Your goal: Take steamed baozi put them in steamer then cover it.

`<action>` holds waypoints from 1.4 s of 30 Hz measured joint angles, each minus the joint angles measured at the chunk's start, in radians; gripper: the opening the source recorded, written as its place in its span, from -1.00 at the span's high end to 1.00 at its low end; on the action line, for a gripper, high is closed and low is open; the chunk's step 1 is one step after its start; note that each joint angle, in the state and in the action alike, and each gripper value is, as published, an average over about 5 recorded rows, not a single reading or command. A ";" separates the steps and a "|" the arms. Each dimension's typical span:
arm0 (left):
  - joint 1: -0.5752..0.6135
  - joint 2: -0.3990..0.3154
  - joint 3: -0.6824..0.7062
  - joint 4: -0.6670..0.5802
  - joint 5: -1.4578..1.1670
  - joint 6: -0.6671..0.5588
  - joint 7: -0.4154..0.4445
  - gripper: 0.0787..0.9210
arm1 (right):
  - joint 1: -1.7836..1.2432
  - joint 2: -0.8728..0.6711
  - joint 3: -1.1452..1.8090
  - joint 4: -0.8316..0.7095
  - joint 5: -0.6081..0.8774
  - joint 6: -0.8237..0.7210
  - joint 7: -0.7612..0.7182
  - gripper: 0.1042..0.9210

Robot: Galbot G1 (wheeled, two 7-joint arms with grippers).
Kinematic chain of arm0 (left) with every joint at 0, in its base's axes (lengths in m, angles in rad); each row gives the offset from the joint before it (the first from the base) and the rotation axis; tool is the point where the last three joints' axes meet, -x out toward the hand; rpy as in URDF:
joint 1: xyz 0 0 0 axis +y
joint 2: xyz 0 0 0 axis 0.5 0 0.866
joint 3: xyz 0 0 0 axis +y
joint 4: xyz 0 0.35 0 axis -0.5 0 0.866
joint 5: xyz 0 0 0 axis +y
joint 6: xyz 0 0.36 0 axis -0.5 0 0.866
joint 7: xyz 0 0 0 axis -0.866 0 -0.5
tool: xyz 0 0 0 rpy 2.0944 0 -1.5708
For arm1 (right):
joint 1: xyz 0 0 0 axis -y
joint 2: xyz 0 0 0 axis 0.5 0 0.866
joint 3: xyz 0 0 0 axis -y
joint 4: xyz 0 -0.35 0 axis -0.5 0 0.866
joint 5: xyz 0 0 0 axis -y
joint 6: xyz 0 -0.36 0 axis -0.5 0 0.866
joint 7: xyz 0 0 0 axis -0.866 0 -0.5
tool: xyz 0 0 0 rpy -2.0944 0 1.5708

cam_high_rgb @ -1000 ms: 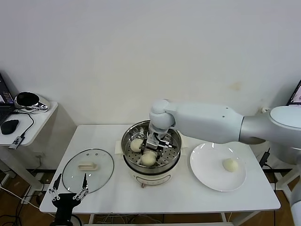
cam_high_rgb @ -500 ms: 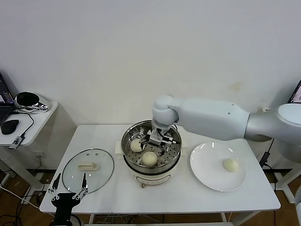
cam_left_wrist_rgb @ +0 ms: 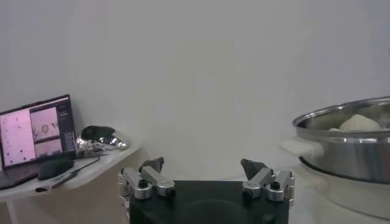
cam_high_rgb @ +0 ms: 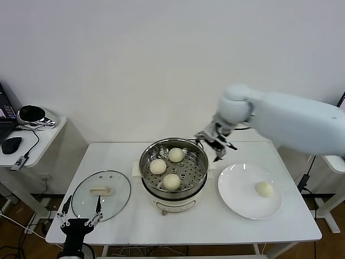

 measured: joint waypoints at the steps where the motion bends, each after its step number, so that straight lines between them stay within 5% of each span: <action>1: -0.001 0.002 0.002 0.000 0.000 0.000 0.000 -0.77 | -0.010 -0.030 0.007 0.006 -0.004 -0.015 0.003 -0.76; 16: 0.007 0.005 0.012 -0.001 0.015 0.003 0.003 -0.77 | -0.462 -0.279 0.379 -0.091 -0.173 0.003 0.021 -0.76; 42: 0.036 -0.007 -0.014 -0.010 0.020 0.004 0.005 -0.77 | -0.861 -0.105 0.732 -0.431 -0.410 0.056 0.061 -0.76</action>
